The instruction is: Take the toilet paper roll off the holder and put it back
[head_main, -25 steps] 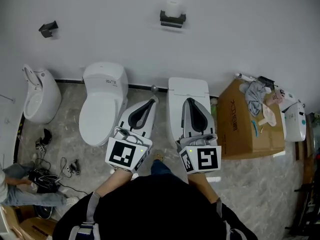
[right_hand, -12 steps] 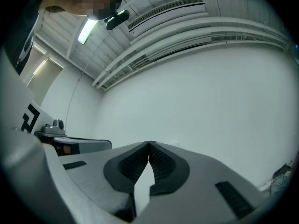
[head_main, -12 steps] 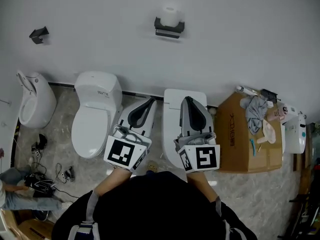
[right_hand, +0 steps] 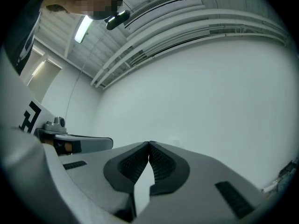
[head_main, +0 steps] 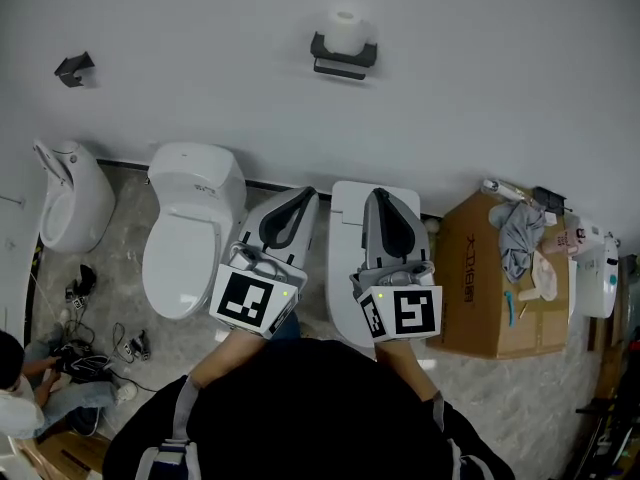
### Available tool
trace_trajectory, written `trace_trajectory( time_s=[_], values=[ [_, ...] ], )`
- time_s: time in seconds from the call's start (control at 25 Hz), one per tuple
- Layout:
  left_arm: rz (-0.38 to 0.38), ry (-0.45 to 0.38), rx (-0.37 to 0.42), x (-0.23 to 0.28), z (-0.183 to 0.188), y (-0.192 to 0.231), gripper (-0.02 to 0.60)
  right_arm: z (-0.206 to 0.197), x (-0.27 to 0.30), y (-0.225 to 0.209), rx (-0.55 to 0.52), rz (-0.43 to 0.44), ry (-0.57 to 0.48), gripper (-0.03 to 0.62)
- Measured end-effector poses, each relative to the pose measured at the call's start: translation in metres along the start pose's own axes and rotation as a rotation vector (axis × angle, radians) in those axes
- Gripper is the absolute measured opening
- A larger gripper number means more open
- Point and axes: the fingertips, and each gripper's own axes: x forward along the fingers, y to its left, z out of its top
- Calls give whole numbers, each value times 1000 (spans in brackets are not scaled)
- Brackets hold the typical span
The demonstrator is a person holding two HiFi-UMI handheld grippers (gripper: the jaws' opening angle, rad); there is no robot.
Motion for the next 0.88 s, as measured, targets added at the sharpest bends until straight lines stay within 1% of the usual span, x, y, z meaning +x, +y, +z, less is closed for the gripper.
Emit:
trace_trajectory(
  time_s=[0.24,0.44,0.6,0.88],
  values=[
    [-11,6,-2,29,-7,17,3,-12,29,-15,3,-9,6,18],
    [-40,5,0,62,-14,36,3,-22,59,-29,-10,-28,8,18],
    [-67,12,3,98,-20,63,3,-34,97,-46,-11,-58,11,18],
    [-114,21,10,164,-16,119,3,-42,176,-68,-19,-110,20,18]
  ],
)
